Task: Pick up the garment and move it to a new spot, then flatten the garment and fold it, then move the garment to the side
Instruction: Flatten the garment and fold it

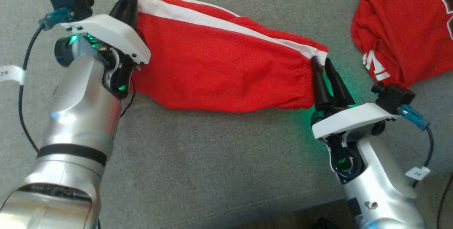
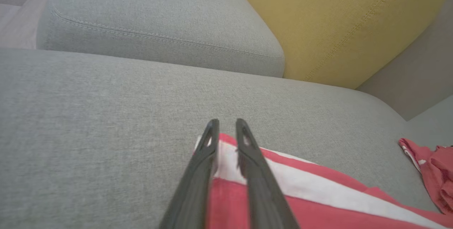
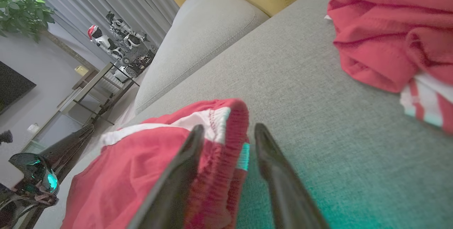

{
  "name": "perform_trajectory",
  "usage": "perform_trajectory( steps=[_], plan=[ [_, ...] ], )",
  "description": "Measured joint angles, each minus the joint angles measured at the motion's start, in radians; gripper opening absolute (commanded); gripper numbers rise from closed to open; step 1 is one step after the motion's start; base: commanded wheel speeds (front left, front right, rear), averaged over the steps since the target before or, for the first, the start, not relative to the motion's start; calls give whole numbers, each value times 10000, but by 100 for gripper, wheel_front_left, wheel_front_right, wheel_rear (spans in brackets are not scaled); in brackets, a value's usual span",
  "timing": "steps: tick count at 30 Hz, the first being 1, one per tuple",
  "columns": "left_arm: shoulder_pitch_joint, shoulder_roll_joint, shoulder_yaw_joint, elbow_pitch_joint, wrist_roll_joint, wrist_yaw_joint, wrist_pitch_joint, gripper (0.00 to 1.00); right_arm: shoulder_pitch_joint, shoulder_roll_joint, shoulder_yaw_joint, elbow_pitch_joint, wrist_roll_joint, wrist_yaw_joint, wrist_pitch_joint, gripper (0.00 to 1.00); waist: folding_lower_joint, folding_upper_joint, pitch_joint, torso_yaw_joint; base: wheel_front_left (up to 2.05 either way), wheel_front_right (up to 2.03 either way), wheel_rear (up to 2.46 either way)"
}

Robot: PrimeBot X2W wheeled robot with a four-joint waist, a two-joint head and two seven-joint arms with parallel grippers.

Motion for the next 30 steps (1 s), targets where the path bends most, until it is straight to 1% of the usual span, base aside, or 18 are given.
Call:
perform_trajectory(
  steps=[1,4,5,9,10,11,15,18,23,26,30],
  plan=[
    [-55,-4,-111,130,-127,-2,-69,100,-37,0,90,36,-38,0,-46,100,0,0,13,-38,0,0,0],
    [-198,35,-397,483,-385,-2,-393,100,-62,-4,272,-10,-309,0,-192,100,0,0,17,-93,0,0,0],
    [-201,107,-568,685,-408,-2,-633,100,-58,-150,393,-113,-995,0,-364,100,0,0,-33,-73,0,0,0],
    [-193,328,-600,773,-144,36,-941,100,19,-445,178,-614,-2063,0,-541,100,0,0,-170,33,0,0,0],
    [-178,376,-573,652,-36,163,-943,100,100,-495,59,-817,-2291,0,-579,100,0,0,-214,81,0,0,0],
    [-178,376,-573,652,-36,163,-943,100,100,-495,59,-817,-2291,0,-579,100,0,0,-214,81,0,0,0],
    [319,616,-140,-1241,746,809,-947,100,678,-537,-527,-1657,-3235,0,-623,100,0,0,-368,298,0,0,0],
    [1336,694,259,-2681,1306,1235,-1011,100,1001,-527,-1049,-2351,-3979,0,-610,100,0,0,-515,463,0,0,0],
    [3386,719,780,-4629,1946,1703,-1014,100,1244,-399,-1601,-3229,-4838,0,-311,100,0,0,-780,734,0,0,0],
    [4297,721,1020,-5586,2240,1873,-1014,100,1481,-286,-1814,-3471,-5248,0,-61,100,0,0,-943,870,0,0,0],
    [5405,696,1051,-6646,2669,2215,-1014,100,1754,-211,-2036,-3639,-5657,2,96,100,0,0,-1105,1032,0,0,0]
  ],
)
